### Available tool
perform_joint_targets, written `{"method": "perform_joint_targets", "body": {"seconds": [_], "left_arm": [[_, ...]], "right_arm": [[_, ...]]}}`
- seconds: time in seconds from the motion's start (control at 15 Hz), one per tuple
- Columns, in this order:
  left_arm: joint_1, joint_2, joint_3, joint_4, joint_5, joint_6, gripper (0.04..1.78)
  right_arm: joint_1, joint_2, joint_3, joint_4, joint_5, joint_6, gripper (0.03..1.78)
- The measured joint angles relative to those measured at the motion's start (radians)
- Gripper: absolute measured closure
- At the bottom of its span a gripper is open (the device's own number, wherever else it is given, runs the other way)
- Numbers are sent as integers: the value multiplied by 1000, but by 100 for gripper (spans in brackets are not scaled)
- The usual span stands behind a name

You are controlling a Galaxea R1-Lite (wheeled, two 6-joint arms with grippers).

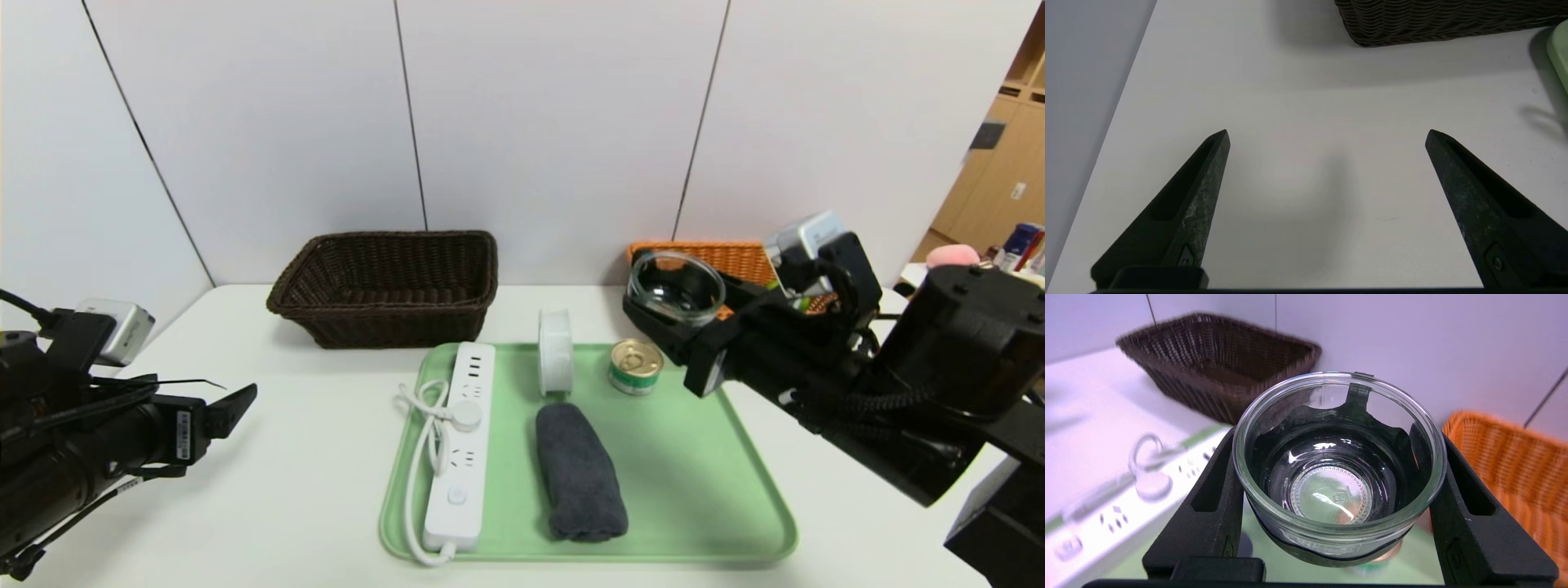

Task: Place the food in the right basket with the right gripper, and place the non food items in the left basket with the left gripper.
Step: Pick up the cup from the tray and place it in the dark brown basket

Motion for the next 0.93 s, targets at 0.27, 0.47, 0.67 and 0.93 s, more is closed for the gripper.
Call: {"method": "perform_joint_targets", "body": {"seconds": [0.27, 0.47, 0.67, 0.93], "left_arm": [[1, -17, 5, 1, 0, 14, 13], [3, -50, 7, 1, 4, 67, 13], [11, -64, 4, 0, 21, 71, 13], [12, -86, 7, 0, 20, 72, 13]], "right_arm": [[39, 26, -327, 307, 3, 4, 59], [80, 104, -613, 558, 2, 32, 59], [124, 231, -937, 814, 1, 91, 59], [156, 463, -1305, 1071, 7, 135, 59]]}}
